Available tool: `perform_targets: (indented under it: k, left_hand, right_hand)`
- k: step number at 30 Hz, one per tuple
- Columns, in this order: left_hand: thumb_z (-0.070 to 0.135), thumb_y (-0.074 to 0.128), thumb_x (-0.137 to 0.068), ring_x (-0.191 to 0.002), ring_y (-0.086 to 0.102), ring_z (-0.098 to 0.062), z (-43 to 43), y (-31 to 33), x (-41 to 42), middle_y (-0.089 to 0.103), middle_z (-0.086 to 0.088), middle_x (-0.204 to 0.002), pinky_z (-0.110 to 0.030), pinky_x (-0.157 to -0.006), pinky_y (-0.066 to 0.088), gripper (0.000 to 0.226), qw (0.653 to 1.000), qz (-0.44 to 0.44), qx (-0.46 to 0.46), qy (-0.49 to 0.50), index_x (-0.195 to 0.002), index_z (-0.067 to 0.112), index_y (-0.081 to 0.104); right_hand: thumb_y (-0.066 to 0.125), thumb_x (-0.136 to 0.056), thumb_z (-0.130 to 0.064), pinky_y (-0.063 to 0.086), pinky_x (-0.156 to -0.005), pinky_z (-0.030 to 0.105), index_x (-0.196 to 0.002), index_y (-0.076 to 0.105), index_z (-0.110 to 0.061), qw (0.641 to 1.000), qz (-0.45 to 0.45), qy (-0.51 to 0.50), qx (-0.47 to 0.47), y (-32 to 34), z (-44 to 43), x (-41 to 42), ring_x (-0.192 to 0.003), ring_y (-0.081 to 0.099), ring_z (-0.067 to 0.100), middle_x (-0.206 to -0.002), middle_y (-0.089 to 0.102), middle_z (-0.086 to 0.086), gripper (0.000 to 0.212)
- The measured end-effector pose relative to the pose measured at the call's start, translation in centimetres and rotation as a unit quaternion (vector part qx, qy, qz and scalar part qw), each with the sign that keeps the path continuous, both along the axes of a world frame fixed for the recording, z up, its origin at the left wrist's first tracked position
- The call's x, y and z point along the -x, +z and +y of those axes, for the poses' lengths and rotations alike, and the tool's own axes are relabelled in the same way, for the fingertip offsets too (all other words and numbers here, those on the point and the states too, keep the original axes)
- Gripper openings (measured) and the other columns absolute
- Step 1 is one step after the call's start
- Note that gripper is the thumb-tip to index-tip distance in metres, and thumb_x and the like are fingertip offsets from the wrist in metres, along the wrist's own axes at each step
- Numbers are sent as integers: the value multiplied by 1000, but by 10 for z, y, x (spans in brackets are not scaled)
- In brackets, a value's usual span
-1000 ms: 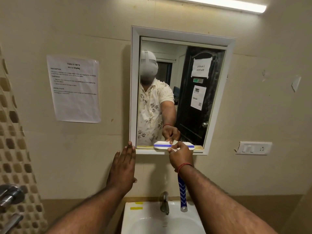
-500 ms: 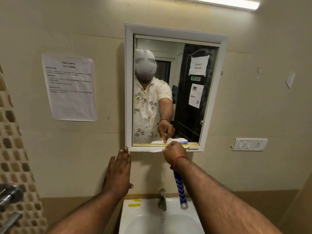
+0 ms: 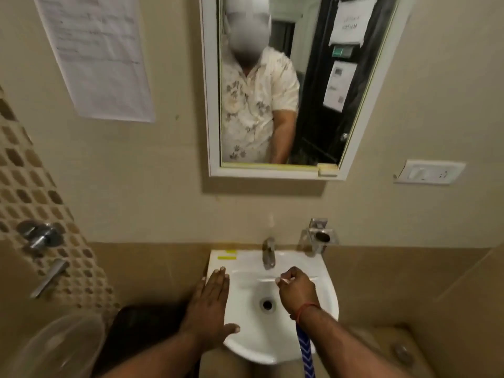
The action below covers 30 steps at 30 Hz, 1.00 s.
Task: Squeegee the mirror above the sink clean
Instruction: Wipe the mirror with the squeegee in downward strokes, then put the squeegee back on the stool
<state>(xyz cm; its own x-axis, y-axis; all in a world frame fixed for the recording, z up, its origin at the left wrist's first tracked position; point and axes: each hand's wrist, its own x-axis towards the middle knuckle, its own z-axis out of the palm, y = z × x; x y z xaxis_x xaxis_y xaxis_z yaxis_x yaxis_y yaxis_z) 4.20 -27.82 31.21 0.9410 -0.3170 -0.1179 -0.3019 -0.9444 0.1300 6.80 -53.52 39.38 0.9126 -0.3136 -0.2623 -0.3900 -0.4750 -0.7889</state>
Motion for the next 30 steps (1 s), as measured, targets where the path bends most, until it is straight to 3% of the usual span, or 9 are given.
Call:
perform_targets:
  k: [3,5,8,12,15,20,23,27,30]
  left_hand:
    - [87,64,-79,-172,-5,-32,-15,-21,25,-14,-12,-181,-35,-129,-27,140,998,-33,46,7,-177,6,5]
    - [83,62,-87,-168,-25,-25,-26,-32,33,-32,-4,-177,-35,-127,-32,136,997,2,73,8,-175,13,-15]
    - [81,67,-87,-171,-17,-27,-36,-38,42,-24,-5,-181,-43,-136,-17,135,997,-1,74,-4,-177,12,-7]
    - [76,72,-87,-173,-2,-26,-39,-35,49,-5,-8,-187,-49,-140,6,130,993,-39,107,0,-179,13,6]
    - [74,73,-90,-173,1,-27,-32,-35,57,2,-9,-188,-47,-139,7,126,992,-56,113,0,-179,14,8]
    - [80,64,-93,-173,-3,-27,-8,-47,65,-5,-10,-187,-46,-141,2,125,995,-46,81,20,-179,12,4]
    - [82,59,-92,-173,2,-31,6,-57,67,-1,-13,-186,-45,-140,1,125,995,-36,73,50,-178,10,5]
    - [82,51,-96,-172,-13,-28,26,-68,75,-16,-11,-185,-49,-141,1,123,992,3,73,100,-177,11,-8]
    - [80,56,-97,-172,-11,-29,50,-81,81,-13,-13,-185,-51,-140,2,123,987,11,81,135,-177,10,-5]
  right_hand:
    - [72,-99,-25,53,-56,35,-91,65,-21,1000,14,-3,3,-25,-10,22,-80,68,31,-95,72,6,12]
    - [72,-100,-28,55,-52,36,-93,64,-23,1000,20,-5,9,-34,-12,32,-81,69,32,-97,71,6,12]
    - [72,-101,-33,59,-49,38,-100,63,-25,1000,22,1,1,-40,-12,39,-81,68,29,-98,68,3,12]
    - [73,-101,-38,63,-75,42,-107,66,-31,997,-76,-4,-19,-40,-8,43,-88,71,23,-102,73,-3,11]
    - [72,-104,-35,51,-89,29,-115,69,-28,990,-135,1,-31,-43,-5,46,-97,65,14,-109,74,-7,14]
    - [73,-98,-43,67,-79,57,-100,64,-38,999,-29,-4,-42,-70,0,39,-90,73,30,-101,72,-4,11]
    - [74,-98,-43,67,-80,59,-98,64,-39,999,-20,24,-39,-82,16,36,-91,73,30,-101,71,-7,10]
    - [75,-96,-45,66,-83,61,-99,67,-39,997,5,70,-36,-103,51,27,-101,71,31,-104,66,-17,10]
    - [74,-100,-41,63,-93,52,-105,68,-34,992,11,124,-27,-119,91,18,-107,67,26,-105,65,-17,11]
